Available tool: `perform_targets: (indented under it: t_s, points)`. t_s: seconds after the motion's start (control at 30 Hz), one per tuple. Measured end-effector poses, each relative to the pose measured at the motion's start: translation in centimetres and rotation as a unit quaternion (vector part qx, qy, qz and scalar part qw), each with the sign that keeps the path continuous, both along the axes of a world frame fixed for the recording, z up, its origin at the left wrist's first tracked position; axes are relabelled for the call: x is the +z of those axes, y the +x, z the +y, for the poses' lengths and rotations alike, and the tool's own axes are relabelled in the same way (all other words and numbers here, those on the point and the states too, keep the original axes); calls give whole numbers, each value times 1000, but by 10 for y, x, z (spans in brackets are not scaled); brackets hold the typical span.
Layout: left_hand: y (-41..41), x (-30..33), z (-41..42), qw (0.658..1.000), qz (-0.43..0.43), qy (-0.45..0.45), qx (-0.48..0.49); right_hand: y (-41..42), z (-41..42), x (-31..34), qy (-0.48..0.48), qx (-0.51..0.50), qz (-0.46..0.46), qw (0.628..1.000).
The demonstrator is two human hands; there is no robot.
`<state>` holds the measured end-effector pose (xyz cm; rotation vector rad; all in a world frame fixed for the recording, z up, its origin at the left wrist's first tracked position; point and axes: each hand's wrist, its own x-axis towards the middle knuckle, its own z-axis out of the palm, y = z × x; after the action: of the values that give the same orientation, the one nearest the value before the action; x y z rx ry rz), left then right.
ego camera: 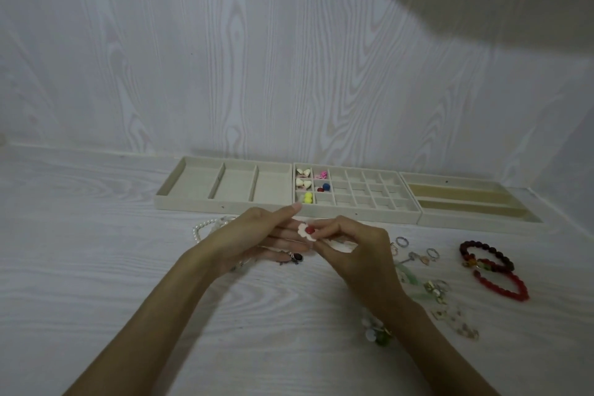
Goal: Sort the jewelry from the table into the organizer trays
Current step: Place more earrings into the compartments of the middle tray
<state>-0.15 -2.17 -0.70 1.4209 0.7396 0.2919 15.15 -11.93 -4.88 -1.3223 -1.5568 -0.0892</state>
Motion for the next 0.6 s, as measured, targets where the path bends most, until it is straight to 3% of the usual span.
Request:
perform_targets:
  t_s: [0.17,0.3,0.33,0.4,0.43,0.5,0.6]
  points:
    - [1,-4,0,994,-73,-81,-9,3,1,-1,41,-52,-118,991]
    - [1,-6,3,994,-98,-55,-11,6,0,1,4,-42,-142,989]
    - [0,-5,4,994,-96,-41,-6,5,-1,3,-17,-37,-105,994]
    - [-2,-4,6,995,-96,-19,-7,3,-3,12,-116,-14,85,990]
    - [-2,-2,6,995,-98,-10,-10,4,-3,17,-190,17,209,959]
    - [-1,-1,5,995,-97,18,-15,6,-1,23,-310,93,401,857]
    - [2,1,4,994,-99,47,-26,6,-2,29,-372,168,509,758]
